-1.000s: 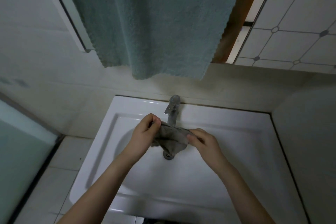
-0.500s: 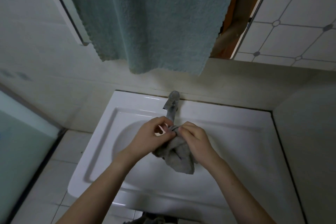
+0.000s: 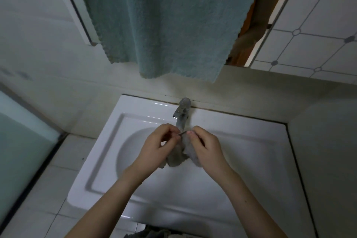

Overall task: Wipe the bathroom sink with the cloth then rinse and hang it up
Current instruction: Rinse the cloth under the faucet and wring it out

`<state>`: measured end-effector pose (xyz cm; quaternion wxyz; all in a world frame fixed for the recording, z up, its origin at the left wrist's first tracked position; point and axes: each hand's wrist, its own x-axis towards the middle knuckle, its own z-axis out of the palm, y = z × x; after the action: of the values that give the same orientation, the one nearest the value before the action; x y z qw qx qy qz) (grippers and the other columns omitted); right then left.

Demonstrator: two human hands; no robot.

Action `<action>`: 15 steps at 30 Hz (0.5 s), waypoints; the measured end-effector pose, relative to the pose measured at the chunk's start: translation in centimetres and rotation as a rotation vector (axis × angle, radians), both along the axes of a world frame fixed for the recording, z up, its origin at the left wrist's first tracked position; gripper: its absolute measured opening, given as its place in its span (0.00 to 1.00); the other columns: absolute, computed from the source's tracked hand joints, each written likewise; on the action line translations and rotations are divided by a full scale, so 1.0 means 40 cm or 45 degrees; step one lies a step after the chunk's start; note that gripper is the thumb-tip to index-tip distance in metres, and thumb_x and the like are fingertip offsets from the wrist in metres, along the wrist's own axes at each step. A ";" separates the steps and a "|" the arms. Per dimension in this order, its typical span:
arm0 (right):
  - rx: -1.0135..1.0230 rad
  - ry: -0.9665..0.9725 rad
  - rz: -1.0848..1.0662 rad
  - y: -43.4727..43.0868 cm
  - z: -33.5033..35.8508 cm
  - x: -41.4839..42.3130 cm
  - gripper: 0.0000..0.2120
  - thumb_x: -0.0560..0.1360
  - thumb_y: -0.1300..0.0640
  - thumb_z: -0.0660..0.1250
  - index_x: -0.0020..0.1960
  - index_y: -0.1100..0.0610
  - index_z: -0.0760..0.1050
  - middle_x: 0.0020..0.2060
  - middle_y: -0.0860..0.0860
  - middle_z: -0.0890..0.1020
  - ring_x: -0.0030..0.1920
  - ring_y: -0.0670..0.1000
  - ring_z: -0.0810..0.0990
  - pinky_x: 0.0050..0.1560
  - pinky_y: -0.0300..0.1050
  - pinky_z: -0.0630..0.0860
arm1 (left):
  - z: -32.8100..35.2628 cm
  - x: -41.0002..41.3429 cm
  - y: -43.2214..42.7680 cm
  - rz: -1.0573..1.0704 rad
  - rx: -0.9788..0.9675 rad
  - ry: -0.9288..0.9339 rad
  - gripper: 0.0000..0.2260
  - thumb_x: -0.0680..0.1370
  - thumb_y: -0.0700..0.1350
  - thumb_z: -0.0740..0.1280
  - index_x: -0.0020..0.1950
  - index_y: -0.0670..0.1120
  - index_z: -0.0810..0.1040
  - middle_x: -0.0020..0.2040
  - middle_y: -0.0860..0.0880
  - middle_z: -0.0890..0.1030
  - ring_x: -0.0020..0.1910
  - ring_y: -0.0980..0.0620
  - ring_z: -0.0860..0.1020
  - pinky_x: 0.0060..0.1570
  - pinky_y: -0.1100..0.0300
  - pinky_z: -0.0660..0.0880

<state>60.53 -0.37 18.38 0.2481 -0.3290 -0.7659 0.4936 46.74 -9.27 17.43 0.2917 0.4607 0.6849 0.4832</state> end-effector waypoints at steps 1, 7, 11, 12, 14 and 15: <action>-0.052 0.028 0.015 -0.013 0.002 -0.013 0.17 0.80 0.58 0.60 0.35 0.45 0.69 0.28 0.41 0.73 0.32 0.41 0.70 0.34 0.33 0.66 | -0.001 -0.009 -0.020 0.085 0.002 -0.050 0.03 0.79 0.42 0.64 0.49 0.47 0.78 0.45 0.51 0.81 0.48 0.53 0.79 0.50 0.62 0.76; -0.224 0.172 0.188 -0.110 0.021 -0.122 0.12 0.81 0.59 0.60 0.40 0.63 0.73 0.31 0.54 0.74 0.34 0.42 0.72 0.37 0.36 0.71 | -0.011 -0.096 -0.205 0.644 0.031 -0.349 0.08 0.78 0.43 0.62 0.48 0.40 0.78 0.43 0.45 0.80 0.42 0.53 0.79 0.46 0.59 0.75; -0.235 0.208 0.446 -0.195 0.061 -0.201 0.14 0.81 0.58 0.60 0.36 0.58 0.69 0.29 0.50 0.68 0.33 0.44 0.67 0.35 0.39 0.67 | -0.027 -0.129 -0.396 1.020 0.008 -0.342 0.11 0.74 0.47 0.61 0.45 0.42 0.79 0.39 0.46 0.79 0.37 0.52 0.75 0.42 0.57 0.72; -0.250 0.244 0.519 -0.223 0.081 -0.221 0.15 0.81 0.59 0.60 0.35 0.56 0.69 0.29 0.47 0.68 0.32 0.44 0.67 0.34 0.37 0.66 | -0.031 -0.131 -0.452 1.119 0.007 -0.333 0.11 0.73 0.47 0.61 0.45 0.42 0.79 0.39 0.46 0.80 0.37 0.52 0.75 0.42 0.56 0.72; -0.308 0.312 0.634 -0.277 0.121 -0.256 0.14 0.81 0.60 0.59 0.37 0.58 0.71 0.28 0.46 0.70 0.31 0.43 0.68 0.33 0.33 0.67 | -0.034 -0.128 -0.554 1.305 0.014 -0.324 0.11 0.73 0.46 0.61 0.45 0.41 0.79 0.40 0.44 0.80 0.38 0.50 0.76 0.42 0.55 0.72; -0.346 0.351 0.698 -0.307 0.139 -0.275 0.13 0.81 0.61 0.59 0.37 0.61 0.71 0.28 0.46 0.71 0.31 0.43 0.68 0.32 0.32 0.67 | -0.035 -0.120 -0.607 1.408 0.031 -0.318 0.11 0.73 0.46 0.61 0.45 0.41 0.79 0.40 0.43 0.80 0.39 0.49 0.76 0.42 0.55 0.72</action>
<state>49.55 -12.64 23.92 0.1613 -0.0709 -0.7124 0.6793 41.92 -33.54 16.04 0.0689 -0.0240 0.7790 0.6228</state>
